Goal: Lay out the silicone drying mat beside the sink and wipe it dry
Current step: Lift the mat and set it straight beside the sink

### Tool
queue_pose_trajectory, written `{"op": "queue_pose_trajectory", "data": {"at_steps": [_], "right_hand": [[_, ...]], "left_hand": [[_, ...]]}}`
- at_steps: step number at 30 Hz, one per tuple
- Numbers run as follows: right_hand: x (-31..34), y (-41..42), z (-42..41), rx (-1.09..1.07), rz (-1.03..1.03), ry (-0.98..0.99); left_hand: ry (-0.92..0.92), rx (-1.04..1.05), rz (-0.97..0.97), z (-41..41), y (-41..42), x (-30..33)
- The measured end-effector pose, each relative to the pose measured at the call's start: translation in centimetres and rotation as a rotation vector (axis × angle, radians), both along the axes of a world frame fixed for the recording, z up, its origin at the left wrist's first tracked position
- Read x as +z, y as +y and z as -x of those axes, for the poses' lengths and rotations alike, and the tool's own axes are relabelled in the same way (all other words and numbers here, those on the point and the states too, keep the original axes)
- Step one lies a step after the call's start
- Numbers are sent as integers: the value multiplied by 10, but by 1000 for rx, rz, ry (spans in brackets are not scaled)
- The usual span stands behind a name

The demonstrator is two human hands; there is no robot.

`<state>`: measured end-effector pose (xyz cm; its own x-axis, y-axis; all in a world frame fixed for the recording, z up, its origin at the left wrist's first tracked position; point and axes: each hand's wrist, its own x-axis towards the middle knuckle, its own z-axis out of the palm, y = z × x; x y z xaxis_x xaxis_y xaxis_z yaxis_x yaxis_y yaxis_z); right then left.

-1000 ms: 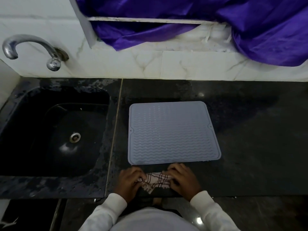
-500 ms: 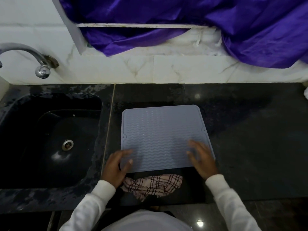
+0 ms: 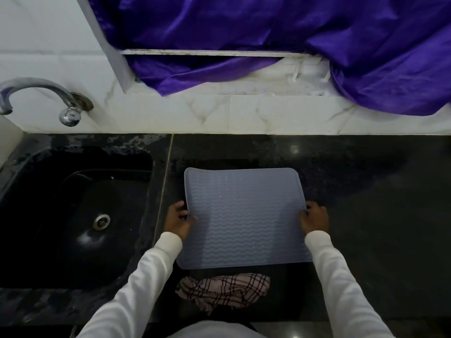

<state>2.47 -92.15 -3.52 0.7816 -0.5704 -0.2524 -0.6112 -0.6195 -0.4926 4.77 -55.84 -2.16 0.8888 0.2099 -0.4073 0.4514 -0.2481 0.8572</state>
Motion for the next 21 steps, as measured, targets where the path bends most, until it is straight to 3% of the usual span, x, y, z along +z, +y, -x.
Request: {"op": "queue_pose_trajectory", "data": {"at_steps": [4, 9, 11, 13, 16, 21], "right_hand": [[14, 4, 4, 131, 17, -22], [24, -1, 21, 307, -56, 79], [26, 1, 26, 280, -214, -67], [35, 2, 25, 264, -323, -200], [54, -4, 11, 178, -497, -235], [93, -7, -17, 183, -652, -306]], "left_hand": [[-146, -258, -408, 10, 6, -5], [-220, -441, -513, 16, 16, -15], [-195, -375, -398, 14, 19, -20], [-134, -250, -147, 11, 21, -17], [-80, -102, 179, 0, 18, 1], [-114, -18, 412, -24, 15, 48]]}}
